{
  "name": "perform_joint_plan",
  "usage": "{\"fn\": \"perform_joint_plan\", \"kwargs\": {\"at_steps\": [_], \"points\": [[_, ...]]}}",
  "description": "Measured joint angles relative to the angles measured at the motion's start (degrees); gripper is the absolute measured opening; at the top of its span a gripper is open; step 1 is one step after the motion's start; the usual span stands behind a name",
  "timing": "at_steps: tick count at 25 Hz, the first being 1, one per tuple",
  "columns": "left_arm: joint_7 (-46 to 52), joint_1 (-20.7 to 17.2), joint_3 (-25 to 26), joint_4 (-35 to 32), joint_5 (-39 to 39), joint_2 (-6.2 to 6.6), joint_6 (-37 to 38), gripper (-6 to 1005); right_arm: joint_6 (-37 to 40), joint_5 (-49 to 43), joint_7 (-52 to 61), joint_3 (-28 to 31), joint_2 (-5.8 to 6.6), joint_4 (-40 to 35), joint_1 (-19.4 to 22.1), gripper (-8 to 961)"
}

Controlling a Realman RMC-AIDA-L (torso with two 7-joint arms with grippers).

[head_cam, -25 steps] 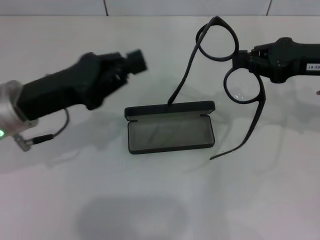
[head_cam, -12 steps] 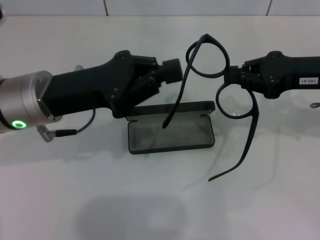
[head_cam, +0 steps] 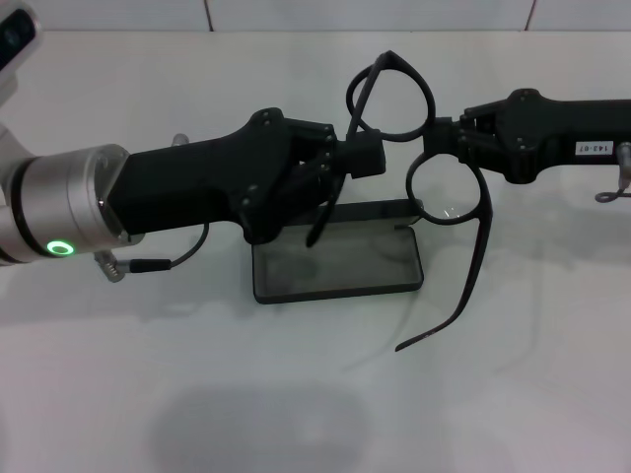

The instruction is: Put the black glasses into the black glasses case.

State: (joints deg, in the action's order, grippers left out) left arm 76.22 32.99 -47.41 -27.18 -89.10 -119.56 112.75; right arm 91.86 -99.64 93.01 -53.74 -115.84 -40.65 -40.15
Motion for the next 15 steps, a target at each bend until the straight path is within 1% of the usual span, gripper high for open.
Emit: {"fn": "perform_joint_plan", "kwargs": {"at_steps": [5, 11, 15], "points": [[-0.87, 0.14, -0.05, 0.57, -0.17, -0.14, -0.09, 10, 0.92, 3.03, -0.01, -1.28, 0.01, 0.09, -0.07, 58], [-2.53, 1.15, -0.07, 2.50, -0.19, -0.15, -0.08, 10, 3.21, 5.39, -0.01, -1.64, 0.04, 0.58, -0.10, 58], [-3.33, 1.47, -1.16, 3.05, 0.34, -0.15, -0.05, 10, 4.76, 7.17, -0.01, -1.91, 0.05, 1.63, -0.10, 58]]}}
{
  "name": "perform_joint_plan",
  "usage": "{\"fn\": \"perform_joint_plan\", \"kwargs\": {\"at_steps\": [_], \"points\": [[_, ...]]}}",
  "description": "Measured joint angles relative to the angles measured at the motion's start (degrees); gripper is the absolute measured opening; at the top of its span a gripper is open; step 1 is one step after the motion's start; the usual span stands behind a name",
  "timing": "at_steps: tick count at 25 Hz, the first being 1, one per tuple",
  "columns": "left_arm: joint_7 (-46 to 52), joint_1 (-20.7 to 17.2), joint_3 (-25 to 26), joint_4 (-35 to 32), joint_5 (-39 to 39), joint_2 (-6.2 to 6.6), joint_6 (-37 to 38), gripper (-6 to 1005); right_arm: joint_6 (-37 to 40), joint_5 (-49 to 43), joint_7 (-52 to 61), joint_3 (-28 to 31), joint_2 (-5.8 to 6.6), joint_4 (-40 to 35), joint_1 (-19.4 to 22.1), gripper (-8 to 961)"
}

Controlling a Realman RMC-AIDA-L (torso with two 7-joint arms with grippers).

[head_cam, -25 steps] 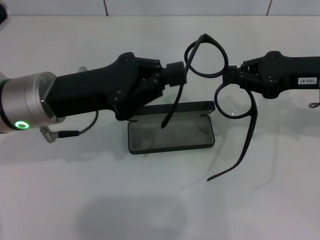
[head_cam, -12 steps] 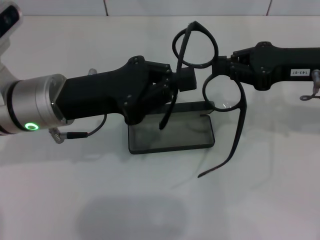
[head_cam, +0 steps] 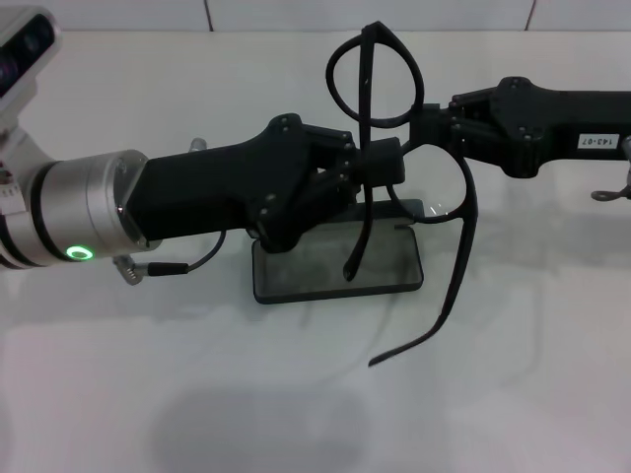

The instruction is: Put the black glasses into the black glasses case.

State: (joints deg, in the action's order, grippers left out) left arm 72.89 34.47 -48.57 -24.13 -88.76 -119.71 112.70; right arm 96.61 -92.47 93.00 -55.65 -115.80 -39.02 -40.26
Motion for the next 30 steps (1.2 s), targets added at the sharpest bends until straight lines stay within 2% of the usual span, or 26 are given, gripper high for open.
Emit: {"fn": "perform_joint_plan", "kwargs": {"at_steps": [15, 30], "points": [[-5.57, 3.01, -2.33, 4.64, 2.62, -0.67, -1.77, 10, 0.49, 4.62, 0.00, -2.47, -0.28, 3.60, -0.19, 59], [-9.82, 3.06, -2.41, 6.66, 4.31, -0.85, -6.53, 10, 1.32, 6.13, -0.02, -3.75, -0.30, 4.31, -0.19, 59]]}}
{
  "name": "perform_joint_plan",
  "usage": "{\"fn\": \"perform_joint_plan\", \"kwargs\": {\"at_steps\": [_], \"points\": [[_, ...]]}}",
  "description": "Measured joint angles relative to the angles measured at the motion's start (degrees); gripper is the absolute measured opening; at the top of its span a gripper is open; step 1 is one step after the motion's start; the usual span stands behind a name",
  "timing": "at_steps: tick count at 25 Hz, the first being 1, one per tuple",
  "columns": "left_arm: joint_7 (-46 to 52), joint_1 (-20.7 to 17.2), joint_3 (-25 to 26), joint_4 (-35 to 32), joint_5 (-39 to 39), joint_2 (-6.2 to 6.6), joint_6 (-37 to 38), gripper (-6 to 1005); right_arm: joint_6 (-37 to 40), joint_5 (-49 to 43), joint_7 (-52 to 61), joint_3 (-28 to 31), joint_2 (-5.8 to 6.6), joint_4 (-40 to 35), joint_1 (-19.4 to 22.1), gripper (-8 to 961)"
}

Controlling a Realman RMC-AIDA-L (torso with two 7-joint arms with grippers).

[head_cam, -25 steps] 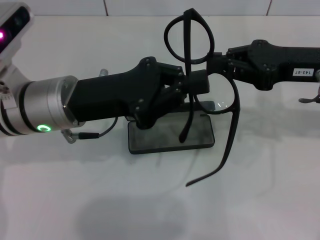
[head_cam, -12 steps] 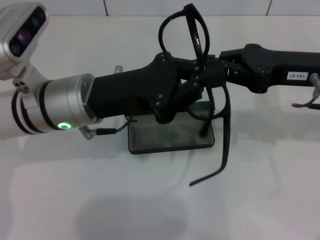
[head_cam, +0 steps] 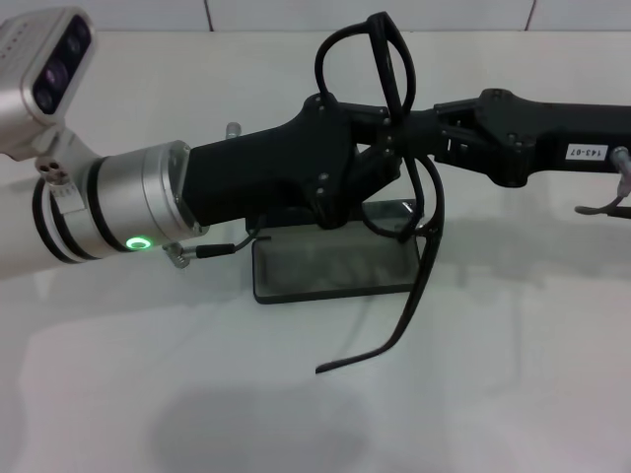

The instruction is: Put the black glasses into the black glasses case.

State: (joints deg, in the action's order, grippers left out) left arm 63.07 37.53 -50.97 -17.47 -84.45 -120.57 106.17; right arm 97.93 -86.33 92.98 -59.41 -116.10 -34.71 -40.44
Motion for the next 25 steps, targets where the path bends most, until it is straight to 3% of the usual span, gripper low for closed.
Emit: {"fn": "perform_joint_plan", "kwargs": {"at_steps": [25], "points": [[-0.50, 1.95, 0.07, -0.62, 0.04, 0.23, -1.42, 10, -0.10, 0.62, -0.69, -0.05, 0.16, -0.09, -0.33, 60]]}}
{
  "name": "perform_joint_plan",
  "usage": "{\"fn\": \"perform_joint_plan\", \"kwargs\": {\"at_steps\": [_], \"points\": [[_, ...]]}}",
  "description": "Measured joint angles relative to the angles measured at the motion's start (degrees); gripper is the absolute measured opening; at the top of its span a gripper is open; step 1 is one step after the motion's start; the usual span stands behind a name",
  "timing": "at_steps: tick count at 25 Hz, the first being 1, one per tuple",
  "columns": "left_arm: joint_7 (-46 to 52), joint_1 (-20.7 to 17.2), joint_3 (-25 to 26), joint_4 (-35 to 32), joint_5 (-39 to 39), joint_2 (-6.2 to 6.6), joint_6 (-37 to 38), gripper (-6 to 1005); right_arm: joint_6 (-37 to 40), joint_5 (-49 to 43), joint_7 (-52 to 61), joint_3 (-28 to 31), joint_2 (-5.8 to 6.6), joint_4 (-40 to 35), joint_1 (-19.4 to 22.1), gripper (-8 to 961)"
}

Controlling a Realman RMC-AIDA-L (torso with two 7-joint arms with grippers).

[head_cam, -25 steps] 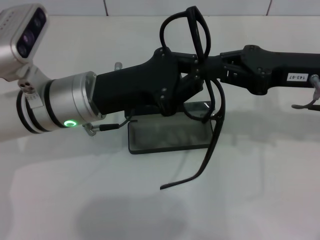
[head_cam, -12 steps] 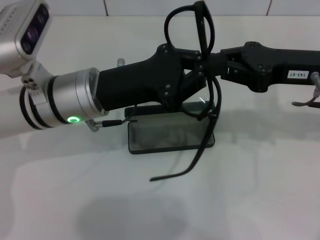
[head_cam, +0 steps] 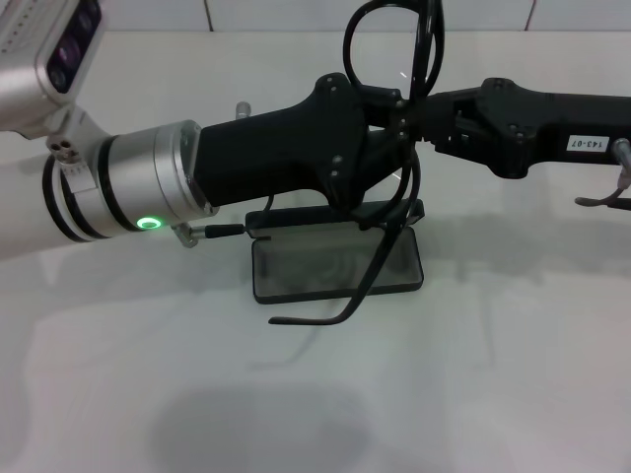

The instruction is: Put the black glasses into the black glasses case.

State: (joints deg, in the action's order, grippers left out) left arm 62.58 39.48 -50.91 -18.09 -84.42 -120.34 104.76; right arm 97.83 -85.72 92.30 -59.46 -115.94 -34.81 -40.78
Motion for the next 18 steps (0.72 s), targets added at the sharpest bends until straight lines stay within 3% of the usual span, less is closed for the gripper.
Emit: {"fn": "perform_joint_plan", "kwargs": {"at_steps": [18], "points": [[0.52, -0.47, 0.35, -0.15, 0.17, 0.28, 1.47, 11, -0.16, 1.56, -0.67, 0.58, 0.05, 0.10, 0.95, 61]]}}
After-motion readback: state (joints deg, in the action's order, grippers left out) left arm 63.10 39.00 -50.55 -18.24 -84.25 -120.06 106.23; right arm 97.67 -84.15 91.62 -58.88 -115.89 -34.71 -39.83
